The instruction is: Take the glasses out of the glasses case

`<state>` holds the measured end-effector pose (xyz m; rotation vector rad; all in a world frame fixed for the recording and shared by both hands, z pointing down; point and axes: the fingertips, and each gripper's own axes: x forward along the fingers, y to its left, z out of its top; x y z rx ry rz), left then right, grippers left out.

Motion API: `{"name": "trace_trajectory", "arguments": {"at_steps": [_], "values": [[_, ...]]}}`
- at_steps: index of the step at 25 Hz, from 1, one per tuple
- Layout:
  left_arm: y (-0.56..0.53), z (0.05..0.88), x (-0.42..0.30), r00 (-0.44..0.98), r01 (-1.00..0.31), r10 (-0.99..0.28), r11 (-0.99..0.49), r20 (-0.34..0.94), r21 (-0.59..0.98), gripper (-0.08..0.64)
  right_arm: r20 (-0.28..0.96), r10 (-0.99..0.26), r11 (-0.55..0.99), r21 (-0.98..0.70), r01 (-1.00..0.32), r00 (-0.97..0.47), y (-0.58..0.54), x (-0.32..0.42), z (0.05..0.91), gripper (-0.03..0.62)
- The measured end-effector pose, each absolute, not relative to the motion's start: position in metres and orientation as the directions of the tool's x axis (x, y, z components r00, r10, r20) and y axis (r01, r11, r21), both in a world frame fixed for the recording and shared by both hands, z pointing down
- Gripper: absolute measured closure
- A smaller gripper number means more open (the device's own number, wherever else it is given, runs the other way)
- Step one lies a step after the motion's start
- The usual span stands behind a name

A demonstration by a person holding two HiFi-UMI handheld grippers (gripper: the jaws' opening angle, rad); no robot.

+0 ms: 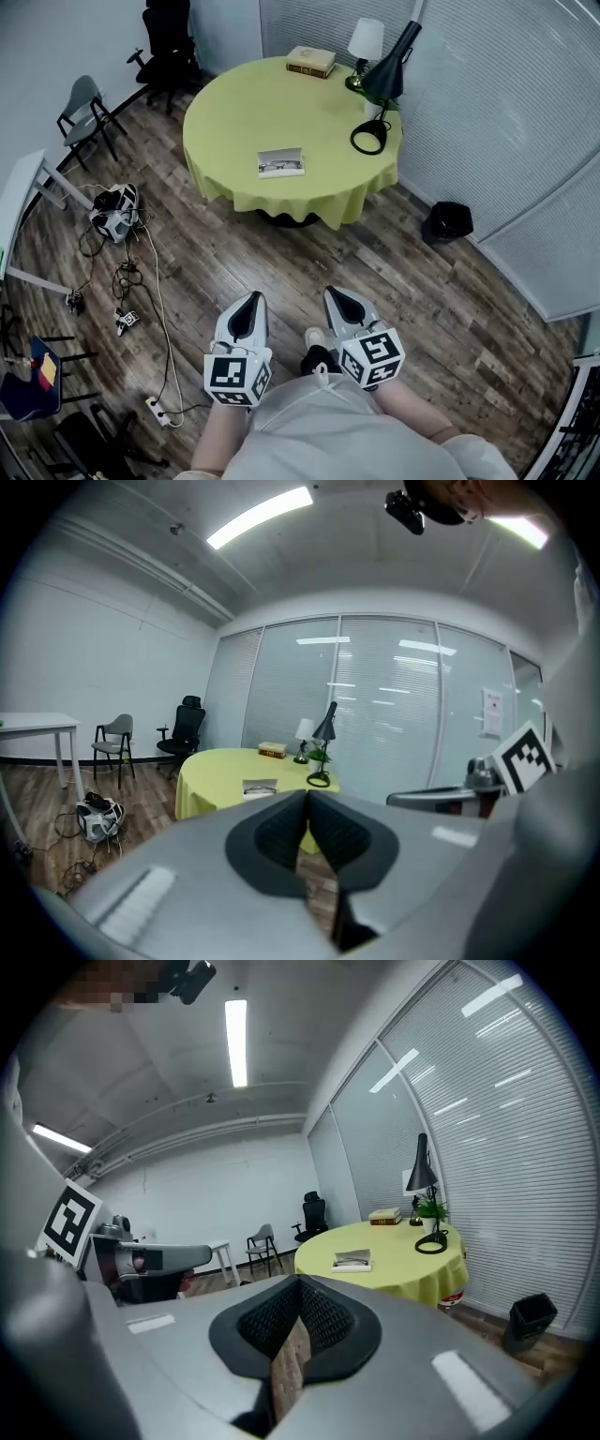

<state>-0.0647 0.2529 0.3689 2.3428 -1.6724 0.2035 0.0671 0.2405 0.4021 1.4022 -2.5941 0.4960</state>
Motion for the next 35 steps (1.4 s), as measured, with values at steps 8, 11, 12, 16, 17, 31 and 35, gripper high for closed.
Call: {"name": "trace_trajectory", "arguments": {"at_steps": [8,11,12,16,17,31,35], "values": [[0.155,0.364,-0.054,0.191,-0.979,-0.958,-0.17,0.213,0.115,0.554,0.32,-0.682,0.639,-0.176,-0.749,-0.657,0.14,0.08,0.413,0.592],[0.13,0.371,-0.048,0.181,-0.981,-0.955,-0.158,0.237,0.11,0.554,0.34,-0.661,0.648,-0.19,-0.737,-0.669,0.111,0.083,0.422,0.593],[0.123,0.374,-0.047,0.177,-0.982,-0.953,-0.155,0.244,0.108,0.554,0.343,-0.656,0.648,-0.199,-0.735,-0.672,0.103,0.084,0.424,0.594],[0.094,0.384,-0.049,0.168,-0.984,-0.946,-0.142,0.276,0.112,0.554,0.358,-0.647,0.646,-0.211,-0.733,-0.673,0.07,0.084,0.433,0.593],[0.086,0.388,-0.05,0.17,-0.983,-0.944,-0.142,0.284,0.115,0.554,0.361,-0.648,0.643,-0.214,-0.736,-0.671,0.06,0.084,0.435,0.592],[-0.102,0.395,-0.078,0.291,-0.954,-0.916,-0.257,0.276,0.153,0.554,0.381,-0.712,0.548,-0.224,-0.806,-0.59,-0.116,0.064,0.438,0.592],[-0.162,0.404,-0.089,0.322,-0.947,-0.898,-0.304,0.3,0.105,0.554,0.396,-0.729,0.513,-0.224,-0.829,-0.558,-0.172,0.055,0.442,0.592]]}}
